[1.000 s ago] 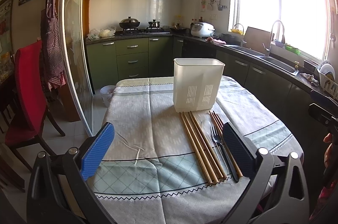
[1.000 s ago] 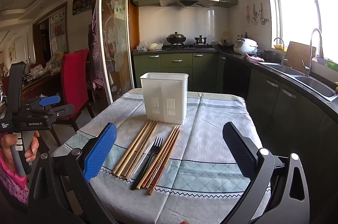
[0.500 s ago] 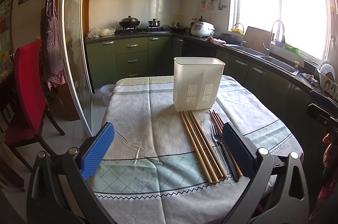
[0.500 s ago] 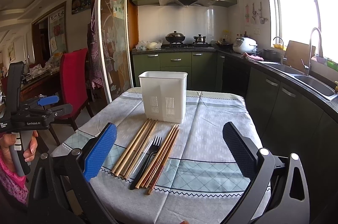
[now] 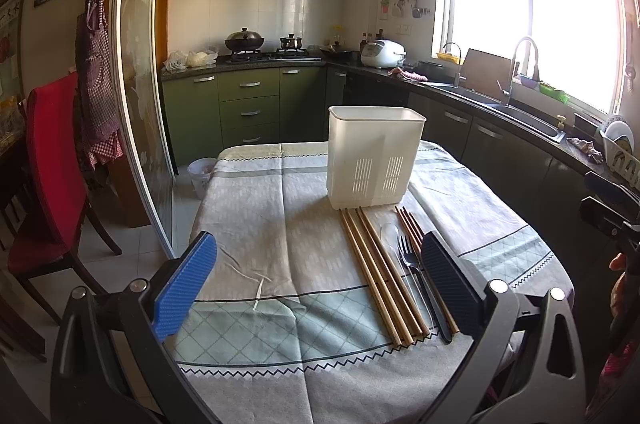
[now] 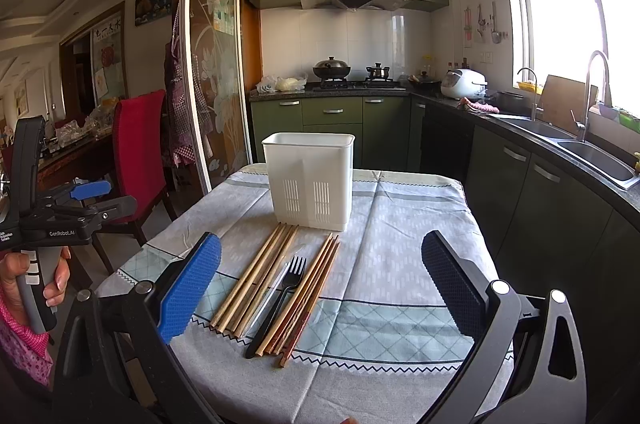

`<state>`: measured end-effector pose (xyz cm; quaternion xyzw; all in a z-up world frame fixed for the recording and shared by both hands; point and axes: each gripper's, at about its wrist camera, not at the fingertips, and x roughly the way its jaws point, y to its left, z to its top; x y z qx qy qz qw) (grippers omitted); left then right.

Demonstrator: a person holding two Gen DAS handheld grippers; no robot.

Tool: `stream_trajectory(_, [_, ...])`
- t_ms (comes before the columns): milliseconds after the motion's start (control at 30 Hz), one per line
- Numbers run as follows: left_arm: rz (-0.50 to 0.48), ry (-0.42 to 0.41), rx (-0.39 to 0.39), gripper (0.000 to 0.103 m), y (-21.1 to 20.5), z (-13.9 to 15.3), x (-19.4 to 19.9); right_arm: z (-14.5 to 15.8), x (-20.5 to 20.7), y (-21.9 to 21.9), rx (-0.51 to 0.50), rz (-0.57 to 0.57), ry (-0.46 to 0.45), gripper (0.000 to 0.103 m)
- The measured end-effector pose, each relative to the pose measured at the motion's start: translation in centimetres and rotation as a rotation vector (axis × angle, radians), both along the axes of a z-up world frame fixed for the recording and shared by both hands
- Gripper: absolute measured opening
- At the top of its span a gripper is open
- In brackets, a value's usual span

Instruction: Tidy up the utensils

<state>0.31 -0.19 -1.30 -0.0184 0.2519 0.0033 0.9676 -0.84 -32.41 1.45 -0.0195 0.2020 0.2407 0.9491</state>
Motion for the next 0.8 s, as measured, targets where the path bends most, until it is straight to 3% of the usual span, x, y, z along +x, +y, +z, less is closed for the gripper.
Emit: stream_trajectory(800, [-0.001, 0.005, -0.003, 0.097, -0.14, -0.21, -0.02, -0.10, 0.06, 0.06, -0.002, -0.002, 0.002, 0.099])
